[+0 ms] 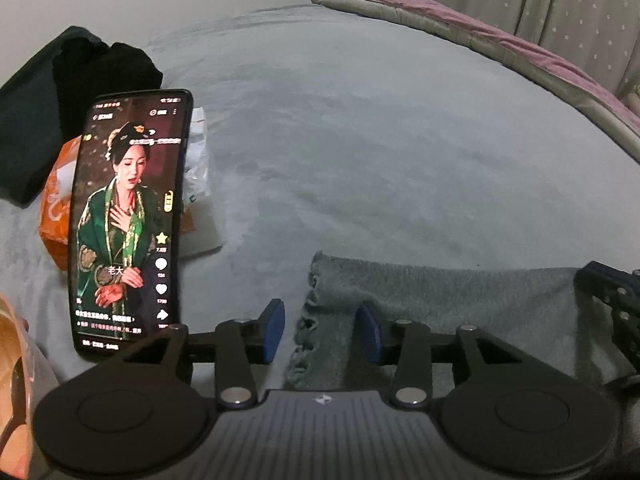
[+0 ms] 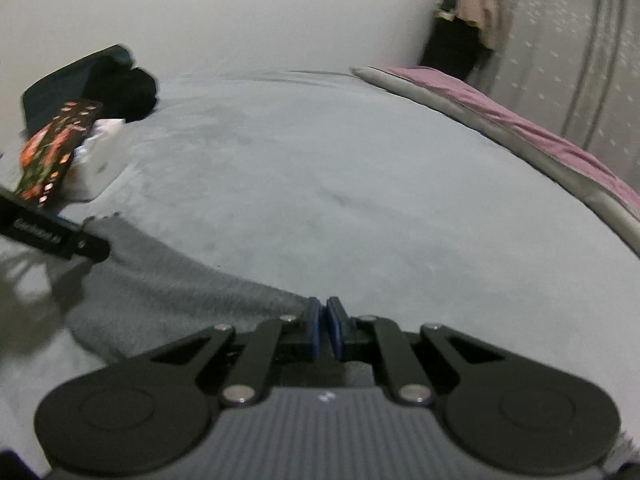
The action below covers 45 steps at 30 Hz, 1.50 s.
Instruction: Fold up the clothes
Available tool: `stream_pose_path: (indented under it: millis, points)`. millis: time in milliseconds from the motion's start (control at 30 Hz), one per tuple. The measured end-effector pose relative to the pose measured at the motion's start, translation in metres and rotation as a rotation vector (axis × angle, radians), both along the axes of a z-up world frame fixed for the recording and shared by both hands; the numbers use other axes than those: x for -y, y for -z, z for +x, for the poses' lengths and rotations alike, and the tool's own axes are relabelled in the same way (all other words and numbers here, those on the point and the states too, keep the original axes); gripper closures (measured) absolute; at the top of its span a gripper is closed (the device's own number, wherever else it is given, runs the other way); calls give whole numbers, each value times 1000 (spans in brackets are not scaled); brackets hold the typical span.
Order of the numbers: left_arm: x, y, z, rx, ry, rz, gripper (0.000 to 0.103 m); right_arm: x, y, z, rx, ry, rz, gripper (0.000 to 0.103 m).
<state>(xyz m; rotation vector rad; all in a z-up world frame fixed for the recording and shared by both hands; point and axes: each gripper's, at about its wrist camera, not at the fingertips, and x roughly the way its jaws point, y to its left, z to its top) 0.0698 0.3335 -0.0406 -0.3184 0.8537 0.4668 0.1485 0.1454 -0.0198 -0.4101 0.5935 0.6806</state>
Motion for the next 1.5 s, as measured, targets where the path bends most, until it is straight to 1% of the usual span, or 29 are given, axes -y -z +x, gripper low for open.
stream_pose_path:
  millis: [100, 133, 167, 200, 233, 267, 333, 367, 467, 533, 600, 667, 833, 900, 1033, 1200, 1367, 1500]
  points:
    - [1, 1, 2, 6, -5, 14, 60, -3, 14, 4, -23, 45, 14, 92]
    - [1, 1, 2, 8, -7, 16, 60, -1, 14, 4, -30, 57, 34, 92]
    - [1, 2, 3, 10, -10, 19, 59, 1, 15, 4, -36, 69, 54, 85]
    - [2, 2, 4, 11, -14, 24, 59, 4, 14, 4, -43, 81, 76, 71]
    - [4, 2, 4, 11, -18, 29, 59, 10, 11, 4, -52, 93, 108, 63]
    - [7, 2, 5, 10, -21, 37, 58, 15, 9, 2, -58, 104, 141, 53]
    - [12, 1, 6, 7, -25, 58, 58, 27, 6, -1, -65, 120, 201, 50]
    - [14, 1, 6, 7, -25, 71, 57, 33, 5, -2, -70, 127, 230, 47]
    - [18, 2, 9, 16, -26, 105, 56, 51, 9, -3, -99, 147, 318, 42]
    - [20, 3, 10, 26, -29, 123, 56, 61, 11, 0, -137, 133, 345, 38]
    - [22, 3, 10, 33, -60, 119, 55, 70, 11, 3, -155, 131, 365, 34]
    - [26, 1, 11, 45, -71, 121, 55, 80, 9, 8, -170, 154, 395, 33]
    - [38, 2, 14, 50, -49, 145, 55, 101, 6, 17, -201, 194, 464, 28]
    - [41, 3, 15, 46, -48, 167, 55, 107, 6, 20, -205, 209, 470, 28]
    - [43, 3, 15, 49, -50, 184, 55, 113, 7, 24, -219, 220, 475, 27]
    - [43, 4, 15, 51, -57, 187, 53, 113, 8, 24, -228, 217, 472, 23]
    - [46, 5, 16, 49, -56, 197, 52, 110, 9, 25, -234, 211, 464, 22]
    - [44, 5, 15, 53, -60, 188, 51, 110, 9, 26, -236, 212, 461, 22]
